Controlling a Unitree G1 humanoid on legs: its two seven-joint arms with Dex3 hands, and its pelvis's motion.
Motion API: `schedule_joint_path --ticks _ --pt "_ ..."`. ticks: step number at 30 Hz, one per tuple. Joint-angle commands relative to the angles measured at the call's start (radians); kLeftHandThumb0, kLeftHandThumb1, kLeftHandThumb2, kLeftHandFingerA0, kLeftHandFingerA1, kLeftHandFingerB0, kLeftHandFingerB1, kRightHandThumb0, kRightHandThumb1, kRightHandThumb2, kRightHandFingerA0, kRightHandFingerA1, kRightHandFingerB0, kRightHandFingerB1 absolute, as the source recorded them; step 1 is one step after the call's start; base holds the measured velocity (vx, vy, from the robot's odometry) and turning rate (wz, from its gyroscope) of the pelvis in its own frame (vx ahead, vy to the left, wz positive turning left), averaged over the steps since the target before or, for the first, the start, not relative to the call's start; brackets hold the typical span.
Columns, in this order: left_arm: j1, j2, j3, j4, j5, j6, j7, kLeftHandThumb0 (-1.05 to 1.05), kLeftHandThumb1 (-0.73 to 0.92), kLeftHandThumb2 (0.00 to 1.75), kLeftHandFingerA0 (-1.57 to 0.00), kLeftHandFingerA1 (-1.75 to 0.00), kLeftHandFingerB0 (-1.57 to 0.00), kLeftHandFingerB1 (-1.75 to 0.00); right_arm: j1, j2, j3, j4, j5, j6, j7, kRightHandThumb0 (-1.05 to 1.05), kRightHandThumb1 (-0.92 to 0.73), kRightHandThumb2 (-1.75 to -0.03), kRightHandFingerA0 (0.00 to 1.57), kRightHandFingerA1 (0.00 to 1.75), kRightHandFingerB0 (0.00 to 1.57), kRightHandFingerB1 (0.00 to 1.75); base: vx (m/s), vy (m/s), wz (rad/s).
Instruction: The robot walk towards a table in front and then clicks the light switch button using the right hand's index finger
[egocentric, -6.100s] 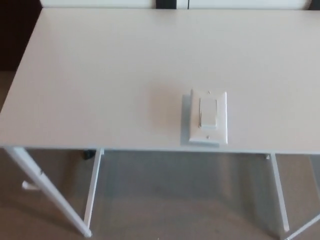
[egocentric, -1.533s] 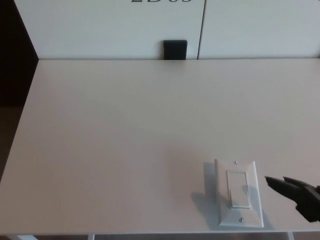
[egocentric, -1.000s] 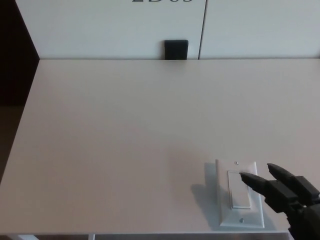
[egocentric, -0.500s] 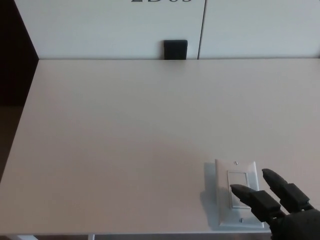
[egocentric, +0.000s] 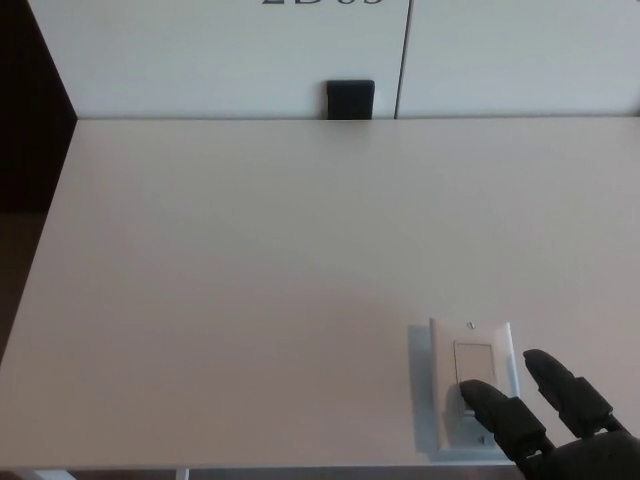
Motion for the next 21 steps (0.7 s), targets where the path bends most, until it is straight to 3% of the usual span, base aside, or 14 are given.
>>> schedule_joint_path --ticks 1,2,3,13,14,15,21 --pt "0.002 0.018 -0.005 -0.017 0.025 0.051 0.001 -0.64 0.44 0.70 -0.32 -0.96 -0.37 -0.66 0.019 -0.024 0.012 -0.010 -0.066 0.084 -0.022 -0.80 -0.52 -0.83 0.00 0.00 0.16 0.33 0.00 0.000 0.00" --pt "0.004 0.017 -0.004 -0.023 0.023 0.055 0.000 -0.64 0.44 0.70 -0.32 -0.96 -0.37 -0.66 0.022 -0.026 0.015 -0.012 -0.067 0.088 -0.026 -0.80 -0.52 -0.83 0.00 0.00 0.16 0.33 0.00 0.000 0.00" --pt "0.003 0.017 -0.004 -0.021 0.022 0.053 -0.002 -0.65 0.34 0.95 -0.41 -0.82 -0.36 -0.66 0.024 -0.027 0.016 -0.014 -0.068 0.089 -0.028 -0.80 -0.52 -0.83 0.00 0.00 0.15 0.33 0.00 0.000 0.00" --pt "0.000 0.026 -0.005 -0.022 0.026 0.050 -0.007 -0.67 0.35 0.94 -0.40 -0.82 -0.36 -0.67 0.077 -0.067 0.045 -0.015 -0.064 0.094 -0.092 -0.80 -0.51 -0.82 0.00 0.00 0.17 0.35 0.00 0.000 0.00" --pt "0.003 0.026 -0.004 -0.027 0.022 0.060 -0.013 -0.66 0.47 0.68 -0.32 -0.97 -0.37 -0.65 0.082 -0.074 0.051 -0.003 -0.072 0.098 -0.104 -0.80 -0.52 -0.83 0.00 0.00 0.16 0.33 0.00 0.000 0.00" --pt "0.007 0.026 -0.003 -0.036 0.021 0.066 -0.014 -0.67 0.35 0.95 -0.39 -0.82 -0.37 -0.67 0.087 -0.078 0.056 0.003 -0.081 0.105 -0.105 -0.80 -0.52 -0.83 0.00 0.00 0.15 0.32 0.00 0.000 0.00" --pt "0.010 0.029 -0.007 -0.038 0.032 0.056 -0.006 -0.68 0.35 0.95 -0.41 -0.83 -0.36 -0.67 0.104 -0.089 0.079 0.007 -0.078 0.130 -0.111 -0.79 -0.50 -0.82 0.00 0.00 0.17 0.35 0.00 0.000 0.00"
